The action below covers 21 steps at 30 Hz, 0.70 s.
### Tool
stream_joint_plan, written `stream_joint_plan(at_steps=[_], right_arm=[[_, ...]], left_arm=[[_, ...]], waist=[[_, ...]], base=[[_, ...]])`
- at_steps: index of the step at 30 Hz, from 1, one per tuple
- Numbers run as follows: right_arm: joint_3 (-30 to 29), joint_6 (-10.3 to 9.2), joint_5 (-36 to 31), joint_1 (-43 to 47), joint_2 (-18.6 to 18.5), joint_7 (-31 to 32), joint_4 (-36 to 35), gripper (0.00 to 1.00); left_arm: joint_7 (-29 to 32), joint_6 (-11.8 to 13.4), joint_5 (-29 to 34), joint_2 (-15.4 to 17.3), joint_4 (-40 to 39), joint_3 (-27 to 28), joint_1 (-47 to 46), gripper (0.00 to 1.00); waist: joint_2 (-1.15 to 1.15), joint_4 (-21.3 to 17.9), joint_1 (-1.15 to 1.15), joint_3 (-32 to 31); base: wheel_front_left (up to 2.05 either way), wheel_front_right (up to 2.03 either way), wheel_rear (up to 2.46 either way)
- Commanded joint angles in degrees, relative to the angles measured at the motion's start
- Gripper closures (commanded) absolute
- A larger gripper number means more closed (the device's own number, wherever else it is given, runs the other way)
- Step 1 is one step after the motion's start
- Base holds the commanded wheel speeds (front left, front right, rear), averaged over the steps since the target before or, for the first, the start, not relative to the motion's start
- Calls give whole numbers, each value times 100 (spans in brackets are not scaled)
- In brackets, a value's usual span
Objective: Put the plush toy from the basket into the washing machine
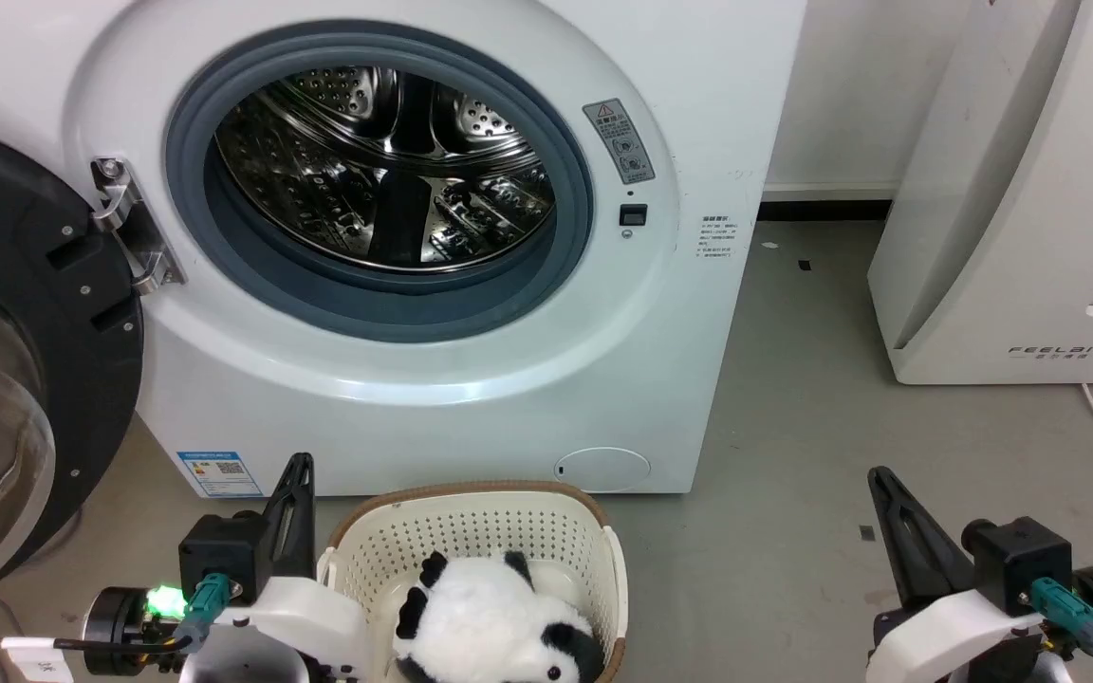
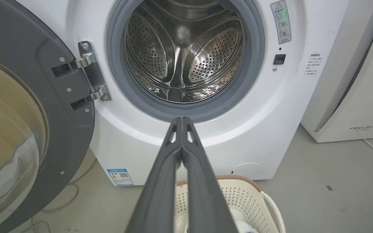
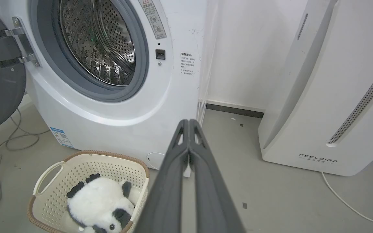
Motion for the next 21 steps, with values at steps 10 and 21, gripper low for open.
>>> stream_joint_plan(at_steps=[10, 21], right_arm=[[-4, -4, -44, -80, 1, 9, 14, 100], [0, 1, 4, 2, 0, -1, 0, 0]], left_arm=[[2, -25, 15, 3, -24, -2, 79, 100], [-1, 3, -1, 0, 2, 1, -1, 0]], waist=[[0, 0, 0, 0], [0, 0, 0, 0]], base=[[0, 0, 0], [0, 0, 0]])
